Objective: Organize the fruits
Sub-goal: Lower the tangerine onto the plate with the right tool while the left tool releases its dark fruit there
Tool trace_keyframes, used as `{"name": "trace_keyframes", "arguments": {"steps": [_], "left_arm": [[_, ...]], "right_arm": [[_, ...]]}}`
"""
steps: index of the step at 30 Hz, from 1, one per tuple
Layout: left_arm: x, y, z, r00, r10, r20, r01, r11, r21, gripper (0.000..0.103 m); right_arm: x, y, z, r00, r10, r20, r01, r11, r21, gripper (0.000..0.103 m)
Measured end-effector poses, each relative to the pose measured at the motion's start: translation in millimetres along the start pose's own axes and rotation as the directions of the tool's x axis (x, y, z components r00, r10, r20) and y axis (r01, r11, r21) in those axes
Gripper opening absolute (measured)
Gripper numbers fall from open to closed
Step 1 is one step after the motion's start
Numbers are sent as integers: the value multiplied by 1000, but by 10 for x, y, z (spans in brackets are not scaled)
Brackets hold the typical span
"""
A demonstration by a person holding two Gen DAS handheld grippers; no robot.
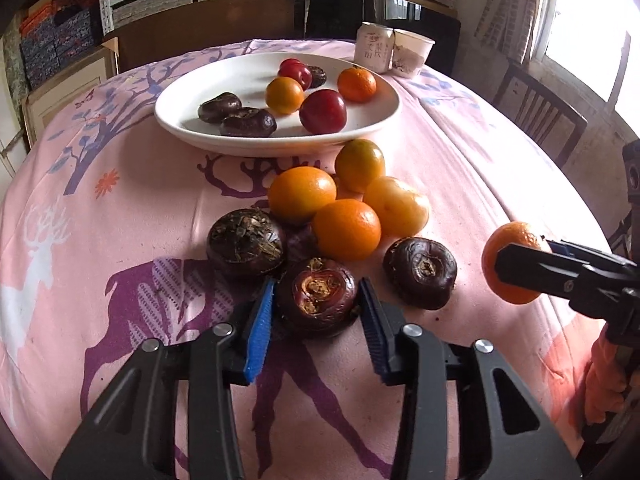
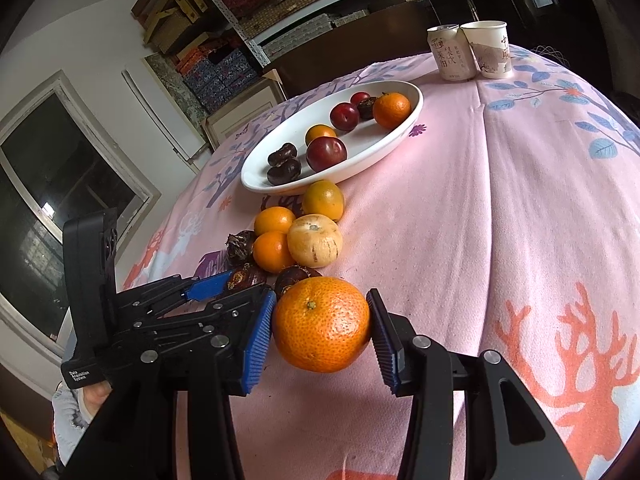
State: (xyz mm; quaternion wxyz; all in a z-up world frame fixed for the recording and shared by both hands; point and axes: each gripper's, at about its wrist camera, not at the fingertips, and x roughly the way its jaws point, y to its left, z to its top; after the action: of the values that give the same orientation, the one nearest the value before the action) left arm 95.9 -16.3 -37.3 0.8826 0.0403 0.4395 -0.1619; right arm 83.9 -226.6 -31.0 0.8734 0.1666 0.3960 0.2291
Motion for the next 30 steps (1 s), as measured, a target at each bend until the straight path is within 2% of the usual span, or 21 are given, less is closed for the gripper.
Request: {"name": "trace_keyframes", "arguments": {"steps": [5,9,12,16,18,21,23,25,27,30], "left_arm": [[-328,94,98,993,11,114,-8,1000,-30,40],[-422,250,463,983,92,161,-87,996,-37,40],[-376,423,823,979,106,174,-94,993,-75,40],[-150,592,1222,980,110,168,-90,989,-121,40],[11,666,1356,983,100,153,-78,987,-140,41],[236,777,1475,986,94,139,-69,982,-176,42],[352,839,1478,989,79,124,-54,980,-192,53],[415,864,1454,992,74,99,-56,983,-177,54],[405,887,1421,991,90,96,-72,981,-179,55],[328,906,1348,991,84,100,-63,979,-196,63]], "right_arm": [[-35,-3,34,1000,-4,23,3,1000,3,47],[-21,73,291,999,-26,26,27,999,-21,47],[24,217,624,995,-75,64,80,994,-75,47],[234,311,1067,989,-111,100,120,988,-99,47],[377,258,1250,981,-155,120,166,983,-84,47],[647,83,1457,979,-183,93,188,981,-41,48],[726,-36,1497,983,-159,88,160,987,6,52],[756,-106,1501,989,-134,68,134,991,12,52],[733,-143,1485,986,-149,78,148,989,23,53],[672,-138,1415,986,-144,80,142,989,25,54]]}}
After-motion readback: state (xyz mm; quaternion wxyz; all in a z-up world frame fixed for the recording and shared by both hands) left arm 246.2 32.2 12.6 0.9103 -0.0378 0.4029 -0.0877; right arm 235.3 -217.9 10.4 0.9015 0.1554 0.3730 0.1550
